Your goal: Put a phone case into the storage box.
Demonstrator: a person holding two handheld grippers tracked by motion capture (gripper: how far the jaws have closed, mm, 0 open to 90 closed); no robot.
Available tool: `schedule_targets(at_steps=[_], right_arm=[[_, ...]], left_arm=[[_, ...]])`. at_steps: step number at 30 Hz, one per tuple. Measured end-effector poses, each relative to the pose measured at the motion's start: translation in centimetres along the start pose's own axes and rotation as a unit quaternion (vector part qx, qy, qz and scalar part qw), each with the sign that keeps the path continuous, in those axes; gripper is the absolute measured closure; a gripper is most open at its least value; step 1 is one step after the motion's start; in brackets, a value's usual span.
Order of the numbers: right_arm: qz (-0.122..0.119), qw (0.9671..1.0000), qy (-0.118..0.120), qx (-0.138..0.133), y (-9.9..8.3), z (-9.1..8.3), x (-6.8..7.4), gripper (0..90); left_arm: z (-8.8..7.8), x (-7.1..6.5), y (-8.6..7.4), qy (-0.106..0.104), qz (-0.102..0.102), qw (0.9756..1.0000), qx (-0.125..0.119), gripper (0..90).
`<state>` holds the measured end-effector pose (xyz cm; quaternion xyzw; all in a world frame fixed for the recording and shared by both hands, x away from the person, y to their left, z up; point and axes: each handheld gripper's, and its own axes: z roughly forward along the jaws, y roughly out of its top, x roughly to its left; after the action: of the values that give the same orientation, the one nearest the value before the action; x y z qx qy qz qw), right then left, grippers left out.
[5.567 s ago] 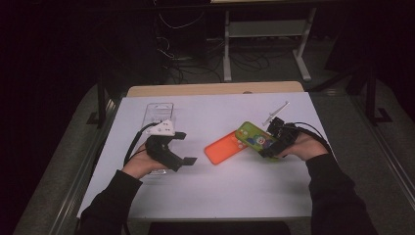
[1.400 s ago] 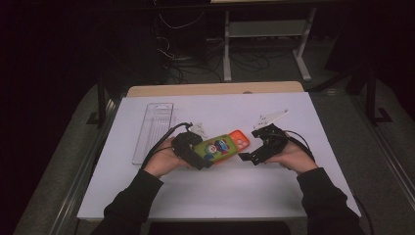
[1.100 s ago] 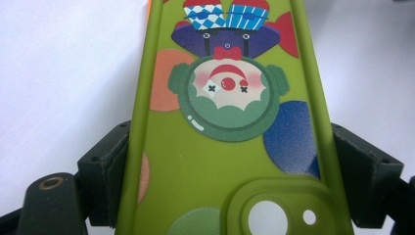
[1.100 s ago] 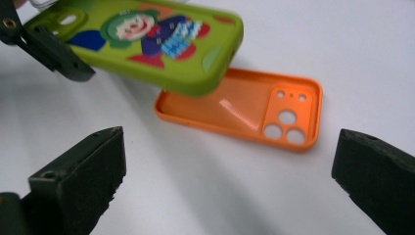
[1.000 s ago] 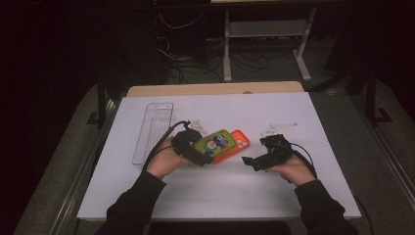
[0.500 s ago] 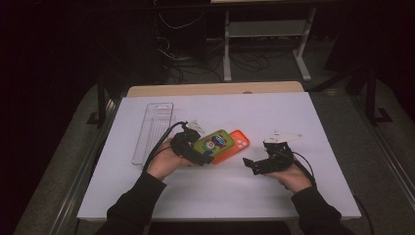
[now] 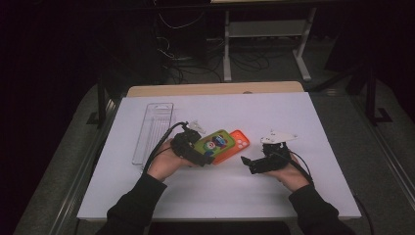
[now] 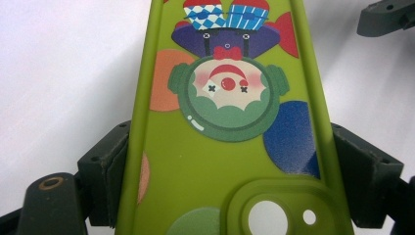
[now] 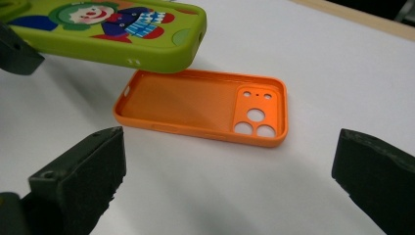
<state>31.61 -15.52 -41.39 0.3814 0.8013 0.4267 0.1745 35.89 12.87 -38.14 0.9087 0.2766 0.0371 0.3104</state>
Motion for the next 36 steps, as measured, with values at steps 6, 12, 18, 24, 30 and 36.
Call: schedule_targets(at_steps=[6, 12, 18, 24, 30, 36], right_arm=[[-0.047, 0.9987, -0.015, 0.008, -0.1, 0.2, 0.3, 0.0], [-0.083, 0.9959, -0.035, 0.006, 0.0, 0.2, 0.7, 0.0], [-0.110, 0.9926, -0.051, -0.001, 0.1, 0.2, 1.3, 0.0], [-0.157, 0.9850, -0.072, -0.001, 0.2, 0.2, 1.8, 0.0], [-0.192, 0.9774, -0.089, -0.004, 0.1, 0.3, 2.3, 0.0], [-0.229, 0.9671, -0.110, -0.006, 0.0, 0.3, 2.8, 0.0]], left_arm=[[0.2, -0.1, 0.0, -0.006, 0.002, 1.0000, 0.004, 15.8], [0.4, -0.3, 0.0, -0.007, -0.010, 0.9999, -0.005, 15.8], [0.4, -0.4, 0.0, -0.007, -0.004, 1.0000, -0.002, 15.8], [0.3, -0.4, 0.0, -0.008, 0.008, 0.9999, 0.009, 15.8], [0.3, -0.4, 0.1, -0.010, 0.008, 0.9999, 0.006, 15.8], [0.4, -0.5, 0.1, -0.009, 0.006, 0.9999, 0.001, 15.8]])
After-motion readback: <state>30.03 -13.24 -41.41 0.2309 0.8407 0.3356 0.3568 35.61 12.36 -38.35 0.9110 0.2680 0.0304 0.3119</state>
